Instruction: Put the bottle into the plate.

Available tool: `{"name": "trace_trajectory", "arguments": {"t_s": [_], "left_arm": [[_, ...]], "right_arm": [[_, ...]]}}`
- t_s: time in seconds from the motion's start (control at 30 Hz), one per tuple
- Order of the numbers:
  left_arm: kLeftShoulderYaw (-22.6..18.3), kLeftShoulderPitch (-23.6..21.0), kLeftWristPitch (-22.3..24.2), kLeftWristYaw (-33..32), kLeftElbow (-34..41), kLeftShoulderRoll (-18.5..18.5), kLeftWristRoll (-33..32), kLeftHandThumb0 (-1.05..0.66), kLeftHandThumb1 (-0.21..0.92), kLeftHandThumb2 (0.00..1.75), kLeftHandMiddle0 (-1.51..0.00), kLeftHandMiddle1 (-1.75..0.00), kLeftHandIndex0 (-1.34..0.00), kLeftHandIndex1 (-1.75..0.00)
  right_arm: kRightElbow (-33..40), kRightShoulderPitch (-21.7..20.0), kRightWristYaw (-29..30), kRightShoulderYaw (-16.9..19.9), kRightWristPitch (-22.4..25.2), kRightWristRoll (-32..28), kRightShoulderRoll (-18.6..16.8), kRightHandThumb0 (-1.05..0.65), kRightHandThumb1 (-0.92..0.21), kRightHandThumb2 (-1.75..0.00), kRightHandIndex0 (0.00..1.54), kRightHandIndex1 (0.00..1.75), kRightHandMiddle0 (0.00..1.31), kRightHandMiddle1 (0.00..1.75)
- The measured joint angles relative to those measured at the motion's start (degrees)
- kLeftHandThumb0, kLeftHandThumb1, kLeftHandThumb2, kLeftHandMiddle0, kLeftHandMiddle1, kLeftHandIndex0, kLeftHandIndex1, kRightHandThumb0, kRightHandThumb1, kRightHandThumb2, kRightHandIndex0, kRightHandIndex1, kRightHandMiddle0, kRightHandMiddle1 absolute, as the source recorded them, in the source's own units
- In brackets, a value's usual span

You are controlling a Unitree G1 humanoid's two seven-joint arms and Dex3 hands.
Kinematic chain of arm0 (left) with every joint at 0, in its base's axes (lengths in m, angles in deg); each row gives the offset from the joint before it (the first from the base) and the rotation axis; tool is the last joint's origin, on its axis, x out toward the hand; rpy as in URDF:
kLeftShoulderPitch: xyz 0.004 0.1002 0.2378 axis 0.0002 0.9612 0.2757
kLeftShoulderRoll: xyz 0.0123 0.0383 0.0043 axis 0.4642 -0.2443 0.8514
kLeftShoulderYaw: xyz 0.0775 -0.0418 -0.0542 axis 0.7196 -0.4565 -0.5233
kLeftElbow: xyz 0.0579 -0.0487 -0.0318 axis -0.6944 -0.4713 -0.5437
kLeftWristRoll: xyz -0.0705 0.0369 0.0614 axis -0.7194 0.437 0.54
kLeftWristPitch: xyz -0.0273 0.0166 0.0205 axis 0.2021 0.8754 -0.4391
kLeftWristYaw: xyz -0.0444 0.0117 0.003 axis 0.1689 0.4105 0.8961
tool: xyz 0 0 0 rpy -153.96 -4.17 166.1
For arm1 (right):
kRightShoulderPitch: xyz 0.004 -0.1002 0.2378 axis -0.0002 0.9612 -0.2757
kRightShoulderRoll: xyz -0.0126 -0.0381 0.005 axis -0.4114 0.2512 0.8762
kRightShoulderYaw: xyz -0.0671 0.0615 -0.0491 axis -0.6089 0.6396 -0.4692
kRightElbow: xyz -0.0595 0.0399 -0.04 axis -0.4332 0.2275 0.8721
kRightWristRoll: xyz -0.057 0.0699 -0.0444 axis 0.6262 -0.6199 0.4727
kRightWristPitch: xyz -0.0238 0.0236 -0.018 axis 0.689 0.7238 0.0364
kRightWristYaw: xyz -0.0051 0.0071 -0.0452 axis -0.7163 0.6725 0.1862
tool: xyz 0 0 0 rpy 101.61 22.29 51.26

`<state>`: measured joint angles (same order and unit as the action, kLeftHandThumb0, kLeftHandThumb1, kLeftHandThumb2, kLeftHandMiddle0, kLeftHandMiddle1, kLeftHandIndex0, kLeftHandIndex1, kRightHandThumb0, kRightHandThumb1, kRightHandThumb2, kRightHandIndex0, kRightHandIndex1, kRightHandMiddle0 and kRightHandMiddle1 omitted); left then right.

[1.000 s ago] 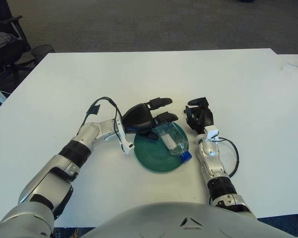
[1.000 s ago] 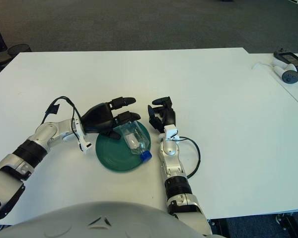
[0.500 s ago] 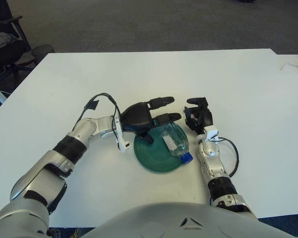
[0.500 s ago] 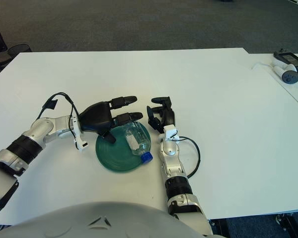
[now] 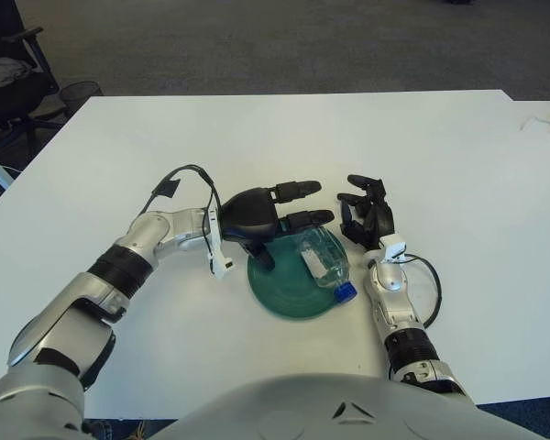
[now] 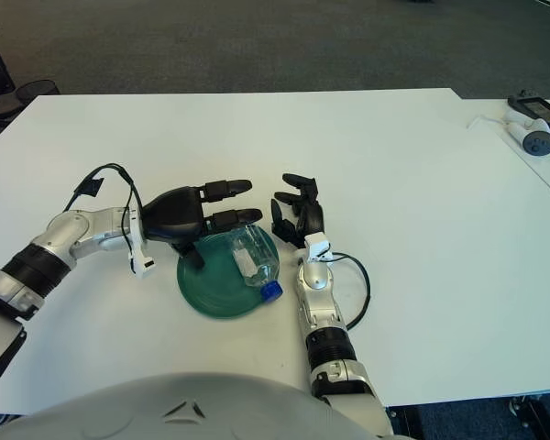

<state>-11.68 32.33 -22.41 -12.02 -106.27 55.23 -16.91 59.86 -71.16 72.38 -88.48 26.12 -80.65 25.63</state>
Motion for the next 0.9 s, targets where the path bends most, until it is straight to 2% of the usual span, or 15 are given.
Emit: {"name": "trace_trajectory", "arguments": {"t_s": [0.13, 0.27, 0.33, 0.4, 0.47, 0.53, 0.7, 0.9], "left_arm": [[-2.43, -2.21, -1.46, 2.71, -2.3, 0.89, -7.87, -1.04, 0.91, 0.18, 0.0, 0.0, -0.03, -0.02], [-5.42, -3.34, -2.0, 4.13, -5.7, 0.42, -18.56, -1.0, 0.89, 0.14, 0.0, 0.0, -0.07, -0.05], [-6.35, -3.37, -2.07, 5.28, -6.93, 0.19, -23.65, -1.0, 0.9, 0.17, -0.01, 0.0, -0.03, -0.19], [-7.18, -3.26, -2.15, 6.54, -8.11, -0.3, -28.13, -1.01, 0.91, 0.36, -0.06, -0.02, -0.01, -0.38], [-8.23, -2.93, -1.99, 7.39, -9.07, -1.22, -32.36, -1.02, 0.92, 0.47, -0.1, -0.03, -0.01, -0.47], [-9.57, -2.44, -1.44, 7.87, -9.62, -2.59, -36.81, -1.03, 0.92, 0.55, -0.15, -0.05, 0.0, -0.56], [-13.19, -1.0, 1.61, 8.31, -9.52, -7.38, -47.28, -1.01, 0.92, 0.73, -0.32, -0.1, -0.04, -0.96], [-19.51, 1.12, 8.18, 7.4, -7.65, -14.99, -59.88, -0.95, 0.92, 0.79, -0.45, -0.16, -0.14, -1.12]], "right_arm": [[-0.37, -0.35, 0.11, 0.09, -0.03, 0.03, -0.16, -0.35, -0.91, -0.48, 0.37, 1.11, 0.23, 1.69], [-0.34, -0.63, 0.1, 0.03, 0.0, 0.07, -0.16, -0.35, -0.92, -0.49, 0.38, 1.11, 0.23, 1.71], [-0.26, -0.76, 0.1, 0.03, -0.01, 0.07, -0.15, -0.35, -0.92, -0.49, 0.39, 1.1, 0.22, 1.72], [-0.22, -0.93, 0.09, 0.05, -0.01, 0.08, -0.14, -0.35, -0.92, -0.5, 0.39, 1.09, 0.21, 1.73], [-0.21, -1.12, 0.09, 0.05, -0.01, 0.07, -0.12, -0.35, -0.92, -0.51, 0.39, 1.09, 0.2, 1.74], [-0.23, -1.2, 0.09, 0.05, 0.02, 0.08, -0.12, -0.35, -0.92, -0.51, 0.4, 1.09, 0.2, 1.74], [-0.23, -1.33, 0.07, 0.05, 0.26, 0.08, -0.08, -0.35, -0.92, -0.51, 0.41, 1.1, 0.2, 1.75], [-0.24, -1.22, -0.16, -0.19, 1.55, 0.12, 0.01, -0.35, -0.92, -0.51, 0.4, 1.13, 0.2, 1.75]]}}
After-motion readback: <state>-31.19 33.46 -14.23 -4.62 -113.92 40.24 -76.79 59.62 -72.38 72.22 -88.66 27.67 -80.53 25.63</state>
